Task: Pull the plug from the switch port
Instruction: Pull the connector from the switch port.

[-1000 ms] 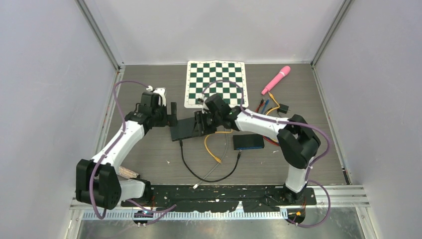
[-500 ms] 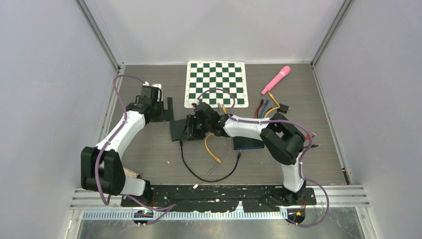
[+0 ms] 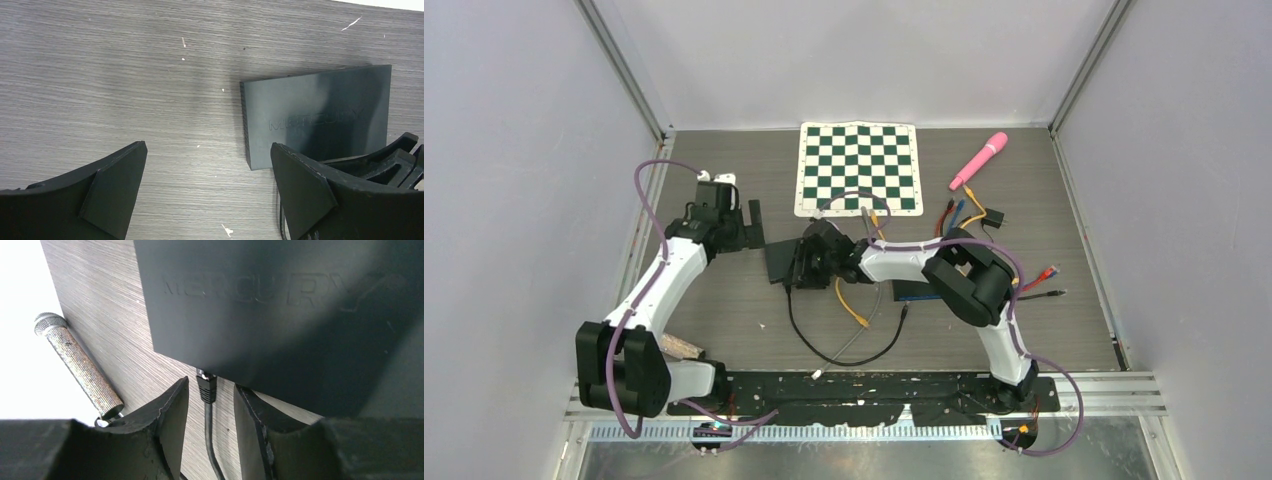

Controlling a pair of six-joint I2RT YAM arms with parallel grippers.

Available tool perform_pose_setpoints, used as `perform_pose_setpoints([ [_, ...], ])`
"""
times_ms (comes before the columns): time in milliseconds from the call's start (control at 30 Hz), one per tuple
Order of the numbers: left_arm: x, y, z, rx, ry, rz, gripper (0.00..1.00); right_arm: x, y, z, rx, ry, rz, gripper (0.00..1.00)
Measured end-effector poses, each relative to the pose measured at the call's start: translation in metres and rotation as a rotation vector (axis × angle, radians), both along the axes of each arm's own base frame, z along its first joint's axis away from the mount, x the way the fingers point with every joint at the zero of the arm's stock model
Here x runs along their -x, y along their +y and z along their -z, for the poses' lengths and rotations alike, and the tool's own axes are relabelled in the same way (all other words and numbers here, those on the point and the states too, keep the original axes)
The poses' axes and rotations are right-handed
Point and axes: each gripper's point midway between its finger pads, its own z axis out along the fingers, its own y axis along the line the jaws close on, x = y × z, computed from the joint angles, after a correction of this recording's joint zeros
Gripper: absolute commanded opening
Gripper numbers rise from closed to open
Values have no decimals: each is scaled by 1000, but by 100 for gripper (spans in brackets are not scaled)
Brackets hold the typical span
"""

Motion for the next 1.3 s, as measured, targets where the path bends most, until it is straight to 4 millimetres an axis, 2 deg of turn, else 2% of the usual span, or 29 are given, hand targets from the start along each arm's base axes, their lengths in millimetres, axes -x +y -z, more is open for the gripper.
perform_pose_setpoints([
  [167, 0, 0, 0, 4, -3, -2, 100, -12, 8, -2, 19, -26, 25, 44],
  [233, 0, 0, 0, 5, -3, -1, 100, -13, 12, 1, 31, -29, 26, 40],
  [300, 0, -1, 0, 9, -3, 4, 99, -15, 15, 2, 36, -28, 24, 32],
  [400, 0, -4, 1, 15, 3, 22, 99, -16, 15, 7, 61, -36, 18, 9],
  [433, 1, -5, 2, 15, 6, 29, 99, -16, 14, 8, 69, -35, 18, 6],
  [700, 2, -15, 12, 47, 47, 84, 99, -16, 11, 9, 94, -82, -33, 5],
  [800, 3, -21, 17, 70, 64, 108, 99, -6, 6, 10, 69, -78, -65, 5],
  [900, 4, -29, 29, 87, 110, 133, 100, 7, 0, 10, 51, -60, -96, 5],
  [1100, 10, -44, 54, 83, 196, 179, 99, 14, 0, 10, -3, -47, -128, 5],
  [1300, 10, -43, 57, 69, 204, 176, 100, 24, -7, 9, -9, -43, -156, 5],
])
